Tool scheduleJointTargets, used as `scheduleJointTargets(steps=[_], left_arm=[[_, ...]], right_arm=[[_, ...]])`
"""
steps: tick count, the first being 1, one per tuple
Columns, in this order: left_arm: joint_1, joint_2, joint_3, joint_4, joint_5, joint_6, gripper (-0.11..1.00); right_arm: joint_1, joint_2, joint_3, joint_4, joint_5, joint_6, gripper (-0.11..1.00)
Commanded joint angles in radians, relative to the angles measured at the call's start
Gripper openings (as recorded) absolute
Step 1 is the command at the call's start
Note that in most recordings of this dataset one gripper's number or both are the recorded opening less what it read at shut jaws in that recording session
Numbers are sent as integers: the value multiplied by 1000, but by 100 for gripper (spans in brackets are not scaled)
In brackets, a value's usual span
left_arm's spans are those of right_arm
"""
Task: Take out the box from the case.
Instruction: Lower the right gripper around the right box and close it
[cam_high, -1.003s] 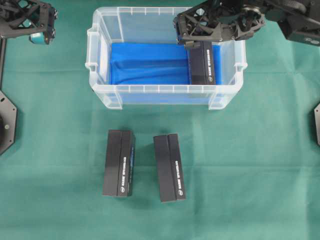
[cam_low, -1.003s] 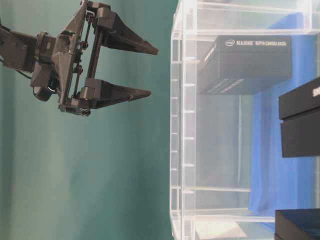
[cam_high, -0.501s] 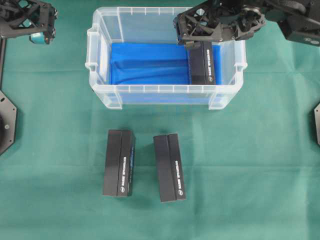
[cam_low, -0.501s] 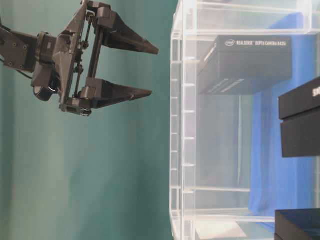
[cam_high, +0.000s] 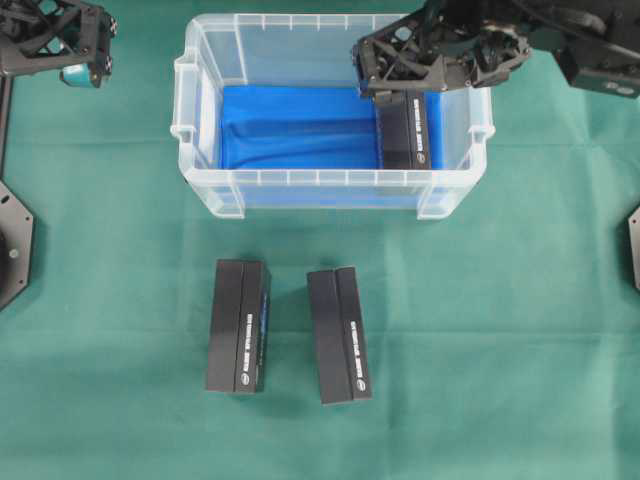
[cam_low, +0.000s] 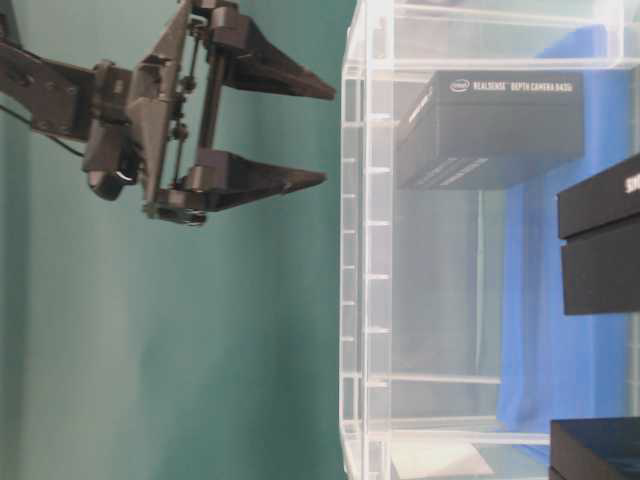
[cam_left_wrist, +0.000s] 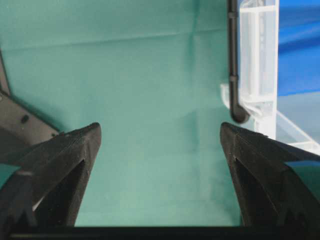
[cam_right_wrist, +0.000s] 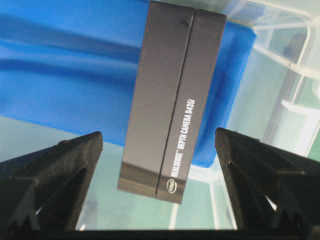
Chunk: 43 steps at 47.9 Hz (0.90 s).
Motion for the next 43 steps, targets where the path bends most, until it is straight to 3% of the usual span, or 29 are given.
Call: scheduleJointTargets(steps=[1, 25, 43], left_arm=[[3, -9, -12, 3, -3, 2, 96], [2, -14, -9, 3, -3, 6, 96], [3, -14, -9, 3, -2, 12, 96]], right_arm=[[2, -8, 8, -5, -28, 2, 91], [-26, 29, 103, -3, -166, -3, 92], [-26, 83, 107, 2, -218, -5, 92]])
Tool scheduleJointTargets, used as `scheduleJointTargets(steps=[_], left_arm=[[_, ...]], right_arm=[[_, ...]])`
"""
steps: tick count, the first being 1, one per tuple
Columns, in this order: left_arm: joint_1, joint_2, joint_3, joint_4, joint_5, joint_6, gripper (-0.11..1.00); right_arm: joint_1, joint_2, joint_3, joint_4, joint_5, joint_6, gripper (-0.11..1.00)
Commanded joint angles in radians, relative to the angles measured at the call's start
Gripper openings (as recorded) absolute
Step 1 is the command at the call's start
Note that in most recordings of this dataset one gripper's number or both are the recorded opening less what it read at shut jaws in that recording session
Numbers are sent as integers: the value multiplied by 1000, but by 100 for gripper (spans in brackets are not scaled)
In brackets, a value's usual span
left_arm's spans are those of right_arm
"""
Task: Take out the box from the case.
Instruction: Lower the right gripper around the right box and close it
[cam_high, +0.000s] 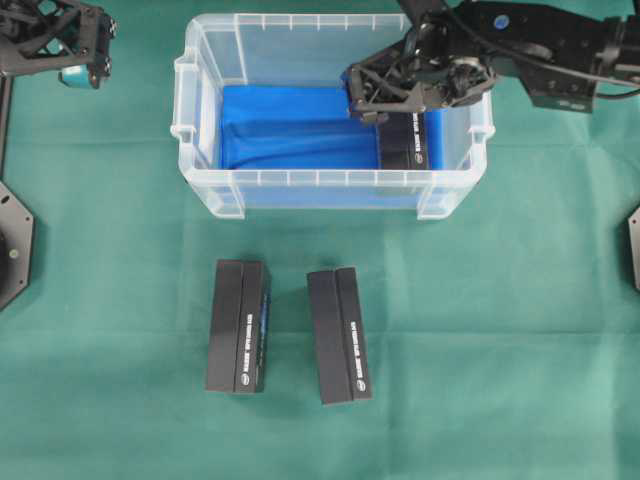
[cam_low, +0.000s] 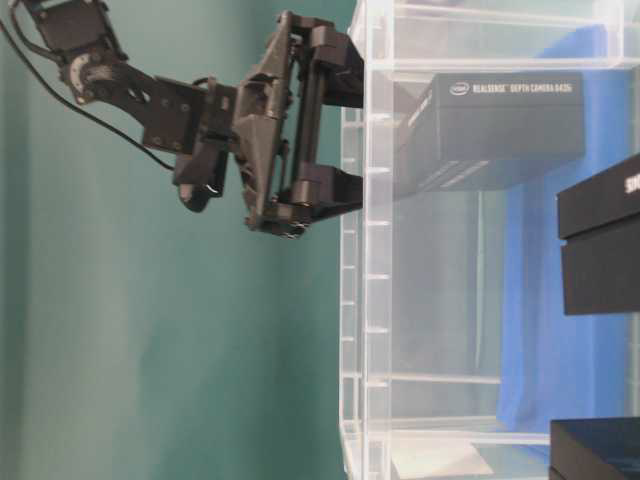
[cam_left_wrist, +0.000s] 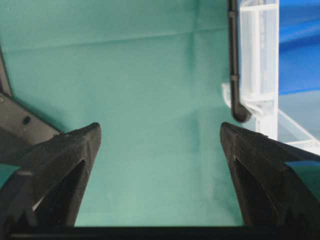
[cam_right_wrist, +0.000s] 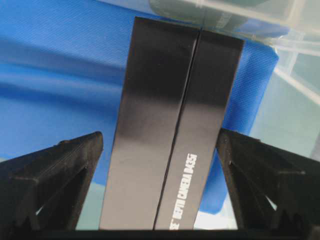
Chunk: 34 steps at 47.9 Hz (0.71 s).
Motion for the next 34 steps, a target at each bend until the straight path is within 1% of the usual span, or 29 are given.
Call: scheduleJointTargets(steps=[1, 19, 28, 31, 34], left_arm=[[2, -12, -9, 2, -2, 2, 96], [-3, -12, -9, 2, -2, 2, 96], [-3, -12, -9, 2, -2, 2, 96], [-3, -12, -9, 2, -2, 2, 96], [-3, -9, -9, 2, -2, 2, 96]], right_arm=[[2, -2, -8, 0, -8, -2, 92], [3, 40, -8, 0, -8, 0, 92], [2, 38, -9, 0, -9, 6, 89], [2, 40, -11, 0, -8, 9, 81], [2, 40, -12, 0, -8, 11, 68]])
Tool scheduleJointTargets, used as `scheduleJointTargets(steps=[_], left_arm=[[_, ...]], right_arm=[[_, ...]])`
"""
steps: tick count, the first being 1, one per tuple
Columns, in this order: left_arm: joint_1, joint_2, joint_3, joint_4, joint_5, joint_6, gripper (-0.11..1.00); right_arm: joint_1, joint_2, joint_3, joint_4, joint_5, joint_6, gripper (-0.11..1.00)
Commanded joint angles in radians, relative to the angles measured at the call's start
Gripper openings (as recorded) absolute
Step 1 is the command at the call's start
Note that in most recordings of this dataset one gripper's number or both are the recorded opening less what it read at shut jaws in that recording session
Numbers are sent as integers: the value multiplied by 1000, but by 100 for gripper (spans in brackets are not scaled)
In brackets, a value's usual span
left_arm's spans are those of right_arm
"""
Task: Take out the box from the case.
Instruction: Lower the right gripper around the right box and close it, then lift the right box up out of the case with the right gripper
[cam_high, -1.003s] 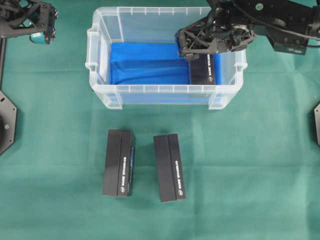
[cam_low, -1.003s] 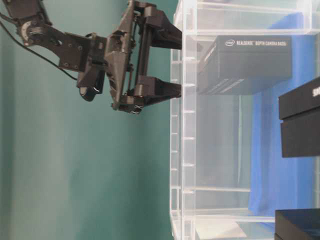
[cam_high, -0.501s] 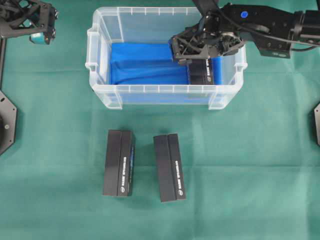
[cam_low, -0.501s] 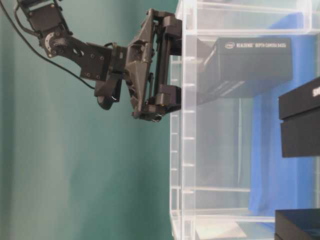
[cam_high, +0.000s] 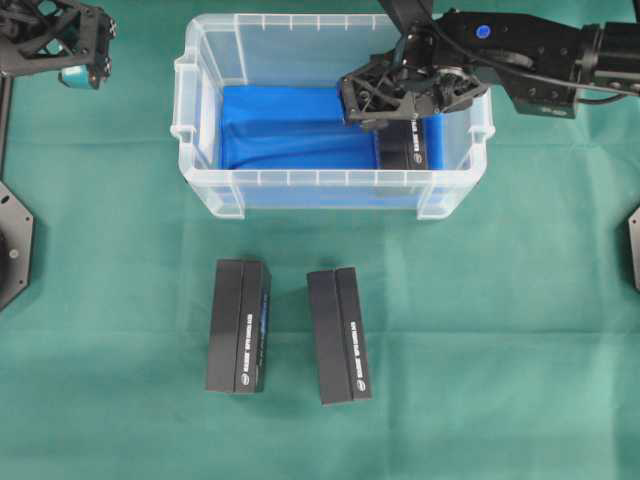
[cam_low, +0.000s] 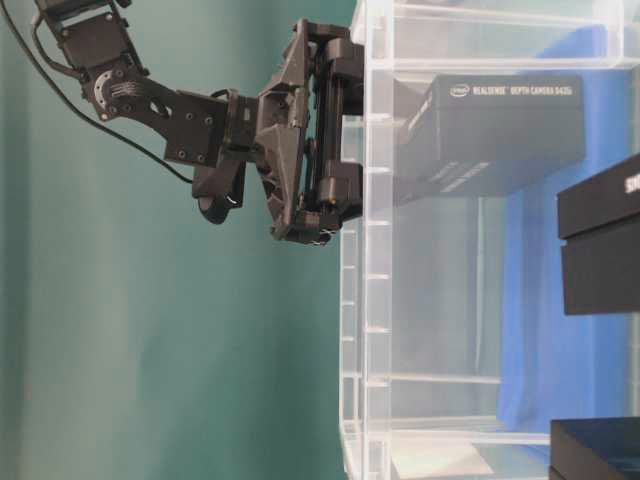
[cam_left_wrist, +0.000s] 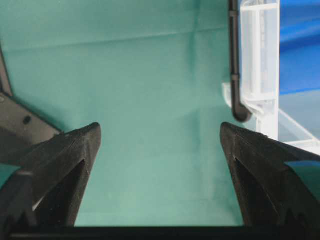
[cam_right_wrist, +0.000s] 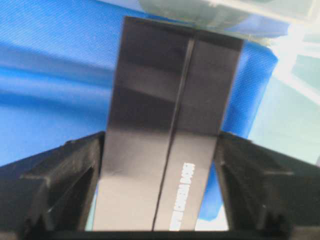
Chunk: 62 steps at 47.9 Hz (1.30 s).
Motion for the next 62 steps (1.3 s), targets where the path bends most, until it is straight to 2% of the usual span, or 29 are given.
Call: scheduleJointTargets(steps=[1, 23, 49, 62], left_arm=[[-3, -11, -11, 3, -2, 3, 96], [-8, -11, -12, 3, 0, 2, 96], [-8, -8, -11, 3, -5, 2, 96], [-8, -11, -6, 3, -11, 3, 96]], right_arm=[[-5, 0, -6, 3, -6, 6, 67], [-3, -2, -26, 0, 17, 26, 67], [-3, -74, -156, -6, 218, 28, 67], [-2, -127, -265, -20, 391, 23, 67]])
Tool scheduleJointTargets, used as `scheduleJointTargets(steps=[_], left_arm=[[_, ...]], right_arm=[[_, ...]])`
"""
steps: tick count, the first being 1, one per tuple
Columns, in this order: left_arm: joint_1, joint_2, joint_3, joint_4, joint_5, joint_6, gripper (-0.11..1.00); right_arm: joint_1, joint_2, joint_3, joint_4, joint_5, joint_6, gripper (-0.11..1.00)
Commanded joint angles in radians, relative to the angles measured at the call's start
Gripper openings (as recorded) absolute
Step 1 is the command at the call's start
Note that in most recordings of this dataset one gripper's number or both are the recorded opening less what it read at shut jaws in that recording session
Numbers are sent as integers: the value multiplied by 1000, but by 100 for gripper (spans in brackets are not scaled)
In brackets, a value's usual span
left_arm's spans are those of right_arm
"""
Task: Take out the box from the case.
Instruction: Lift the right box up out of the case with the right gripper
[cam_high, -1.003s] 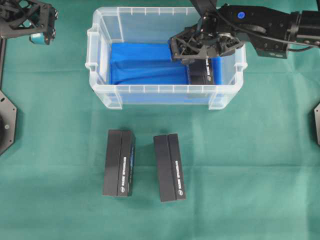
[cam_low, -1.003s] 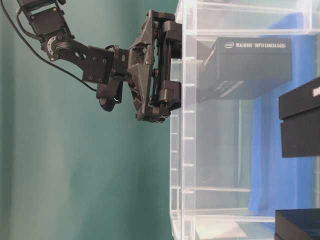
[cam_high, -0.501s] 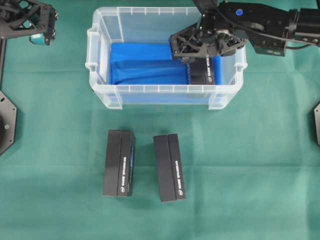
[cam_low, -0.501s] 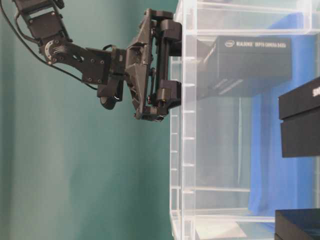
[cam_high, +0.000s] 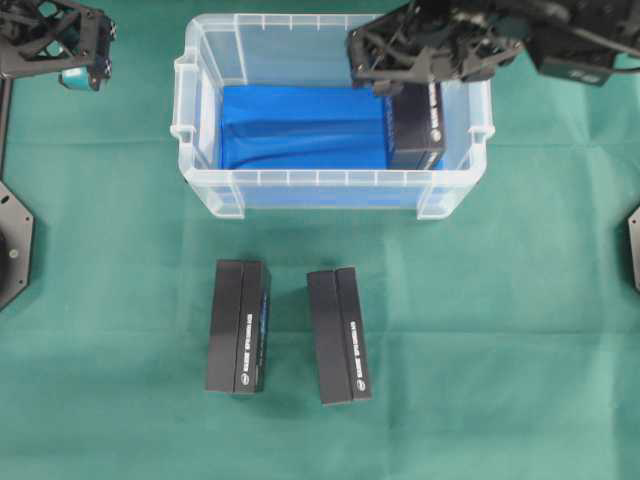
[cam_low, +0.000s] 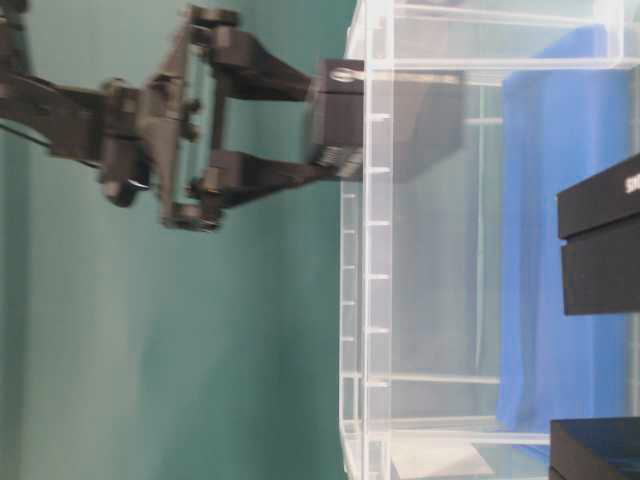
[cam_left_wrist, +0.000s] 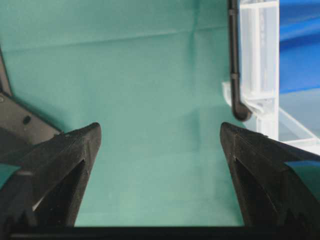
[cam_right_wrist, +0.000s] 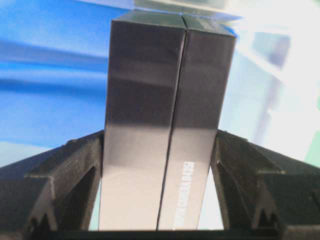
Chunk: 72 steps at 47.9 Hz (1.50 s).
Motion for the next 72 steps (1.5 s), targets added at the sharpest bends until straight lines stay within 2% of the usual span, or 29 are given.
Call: scheduleJointTargets(steps=[1, 13, 22, 72], left_arm=[[-2, -11, -11, 2, -9, 2, 96], [-2, -11, -12, 2, -26, 3, 96], [-12, -11, -12, 3, -26, 0, 96], [-15, -11, -11, 2, -26, -2, 96]], right_arm=[[2, -51, -61, -8, 51, -2, 67], [11, -77, -143, -20, 184, -3, 67], [12, -83, -206, -29, 239, -5, 67], [15, -83, -221, 3, 249, -11, 67]])
